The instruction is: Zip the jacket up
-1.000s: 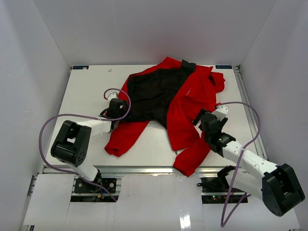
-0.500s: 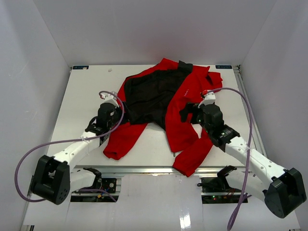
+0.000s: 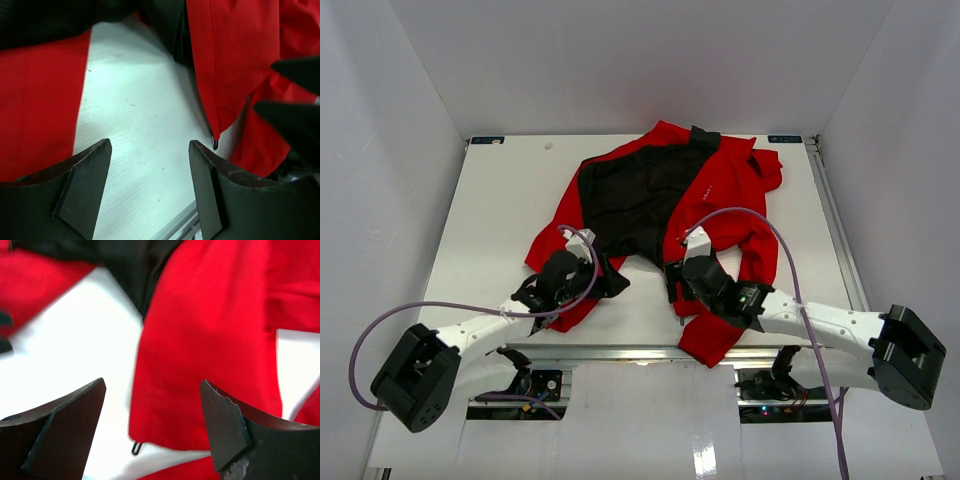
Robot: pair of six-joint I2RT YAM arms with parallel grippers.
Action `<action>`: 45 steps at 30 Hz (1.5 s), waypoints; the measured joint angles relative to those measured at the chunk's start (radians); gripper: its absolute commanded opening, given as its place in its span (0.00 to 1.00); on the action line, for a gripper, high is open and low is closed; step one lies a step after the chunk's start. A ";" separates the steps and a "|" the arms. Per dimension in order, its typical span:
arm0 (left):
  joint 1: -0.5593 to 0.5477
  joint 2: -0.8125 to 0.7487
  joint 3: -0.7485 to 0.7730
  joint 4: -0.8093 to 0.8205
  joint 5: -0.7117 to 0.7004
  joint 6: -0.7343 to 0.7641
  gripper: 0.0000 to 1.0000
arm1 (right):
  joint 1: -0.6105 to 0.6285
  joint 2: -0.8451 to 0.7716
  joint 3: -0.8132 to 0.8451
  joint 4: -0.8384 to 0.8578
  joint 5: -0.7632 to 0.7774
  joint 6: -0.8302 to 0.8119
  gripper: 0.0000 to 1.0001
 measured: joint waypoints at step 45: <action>0.001 -0.313 -0.081 -0.040 -0.071 -0.014 0.77 | 0.178 0.291 0.096 -0.118 0.226 0.148 0.08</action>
